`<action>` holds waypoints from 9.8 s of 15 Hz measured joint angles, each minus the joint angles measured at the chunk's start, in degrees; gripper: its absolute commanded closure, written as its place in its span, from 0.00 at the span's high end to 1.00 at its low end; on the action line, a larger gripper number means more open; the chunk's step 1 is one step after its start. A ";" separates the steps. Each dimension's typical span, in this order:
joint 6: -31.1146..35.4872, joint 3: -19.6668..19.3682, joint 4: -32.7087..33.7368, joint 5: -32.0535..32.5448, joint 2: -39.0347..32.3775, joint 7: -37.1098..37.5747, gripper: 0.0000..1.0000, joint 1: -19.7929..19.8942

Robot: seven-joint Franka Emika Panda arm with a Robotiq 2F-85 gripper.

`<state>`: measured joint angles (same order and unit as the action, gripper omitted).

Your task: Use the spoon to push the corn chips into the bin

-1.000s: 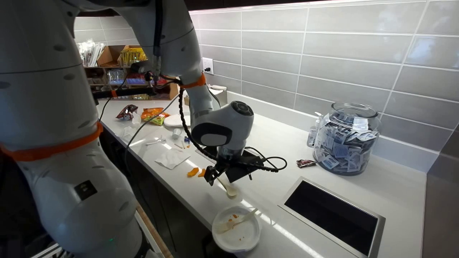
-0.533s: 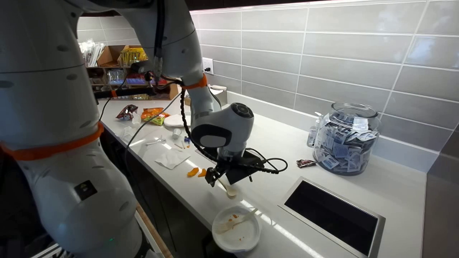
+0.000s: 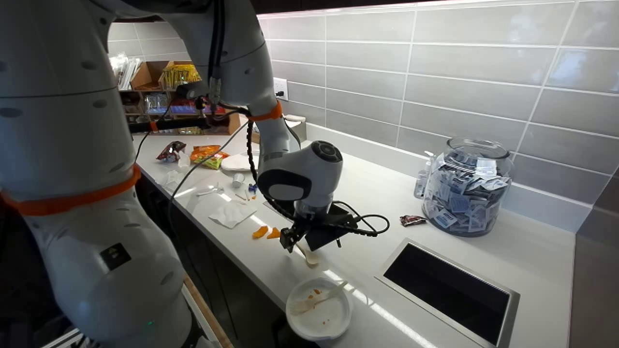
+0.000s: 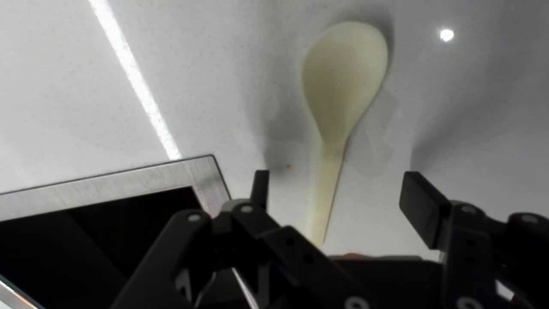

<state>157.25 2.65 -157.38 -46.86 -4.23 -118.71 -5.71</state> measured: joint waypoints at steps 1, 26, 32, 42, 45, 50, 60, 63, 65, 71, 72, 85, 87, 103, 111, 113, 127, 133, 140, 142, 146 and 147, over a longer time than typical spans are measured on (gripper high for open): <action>0.01 0.00 0.00 -0.09 -0.13 -0.07 0.50 0.00; -30.30 0.14 6.08 2.79 -0.35 -3.50 0.03 2.10; -47.94 0.55 10.28 6.53 -1.09 -4.79 0.03 2.14; -51.94 3.90 17.61 7.29 -9.85 -6.61 0.03 1.40; -51.71 4.01 17.73 7.24 -10.03 -6.60 0.03 1.41; -49.35 5.41 17.75 7.20 -11.65 -6.62 0.03 1.38; -48.82 7.40 19.20 6.27 -14.10 -10.35 0.03 1.39; -48.82 7.73 20.31 6.01 -15.32 -11.45 0.03 1.39; -48.82 7.97 21.17 6.00 -16.24 -11.95 0.03 1.39; -48.82 8.50 23.71 6.01 -18.19 -13.31 0.03 1.39; -48.82 8.66 24.09 6.01 -18.32 -13.36 0.03 1.39; -50.19 9.38 27.38 4.74 -18.66 -13.48 0.03 1.29; -51.78 9.35 26.90 4.31 -18.45 -12.56 0.03 1.30; -53.91 8.88 25.22 4.23 -19.76 -9.97 0.03 1.31; -50.51 9.01 26.02 4.71 -20.26 -12.54 0.03 0.56; -49.68 9.02 26.34 4.91 -20.48 -12.98 0.03 0.37; -43.72 9.32 29.56 8.02 -20.66 -13.33 0.03 -0.25; -42.21 9.17 31.31 10.27 -20.89 -13.25 0.03 -0.23; -41.03 8.84 34.04 14.40 -21.47 -11.47 0.03 -0.19; -40.52 8.84 34.72 15.80 -21.68 -10.59 0.03 -0.14; -39.17 9.00 35.78 18.09 -21.69 -9.64 0.03 -0.14; -38.83 9.04 35.98 18.54 -21.69 -9.58 0.03 -0.14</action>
<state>118.42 11.69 -121.40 -28.32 -25.91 -128.29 -5.85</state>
